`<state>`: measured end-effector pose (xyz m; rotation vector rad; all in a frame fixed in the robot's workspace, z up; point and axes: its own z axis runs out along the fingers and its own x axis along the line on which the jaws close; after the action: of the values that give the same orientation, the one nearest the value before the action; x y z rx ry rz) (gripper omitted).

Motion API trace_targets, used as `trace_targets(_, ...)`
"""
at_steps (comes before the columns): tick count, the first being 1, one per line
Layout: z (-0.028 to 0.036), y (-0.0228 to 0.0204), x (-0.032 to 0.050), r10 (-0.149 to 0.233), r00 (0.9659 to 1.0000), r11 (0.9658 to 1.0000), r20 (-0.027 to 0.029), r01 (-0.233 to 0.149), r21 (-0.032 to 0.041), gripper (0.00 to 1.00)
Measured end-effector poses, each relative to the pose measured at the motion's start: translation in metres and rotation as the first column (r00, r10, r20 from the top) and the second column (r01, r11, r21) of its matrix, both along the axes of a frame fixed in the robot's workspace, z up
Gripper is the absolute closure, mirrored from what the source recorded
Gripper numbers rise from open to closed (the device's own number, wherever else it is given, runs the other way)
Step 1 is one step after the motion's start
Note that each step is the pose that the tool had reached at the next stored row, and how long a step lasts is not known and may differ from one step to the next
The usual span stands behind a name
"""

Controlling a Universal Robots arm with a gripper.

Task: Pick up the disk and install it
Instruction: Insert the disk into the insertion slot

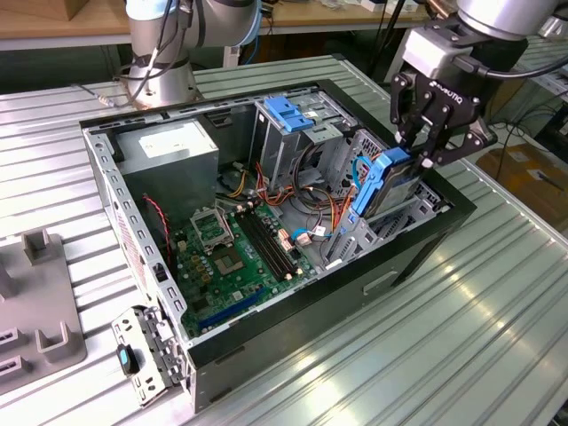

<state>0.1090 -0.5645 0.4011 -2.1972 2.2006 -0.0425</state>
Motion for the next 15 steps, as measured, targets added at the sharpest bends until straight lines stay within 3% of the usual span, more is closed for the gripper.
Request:
trace_targets(6, -0.0128, 0.0, 0.0, 0.0, 1.0, 1.0, 0.0, 0.0, -0.0001, 0.65)
trace_targets(15, -0.0132, 0.0, 0.0, 0.0, 1.0, 1.0, 0.0, 0.0, -0.0001, 0.65)
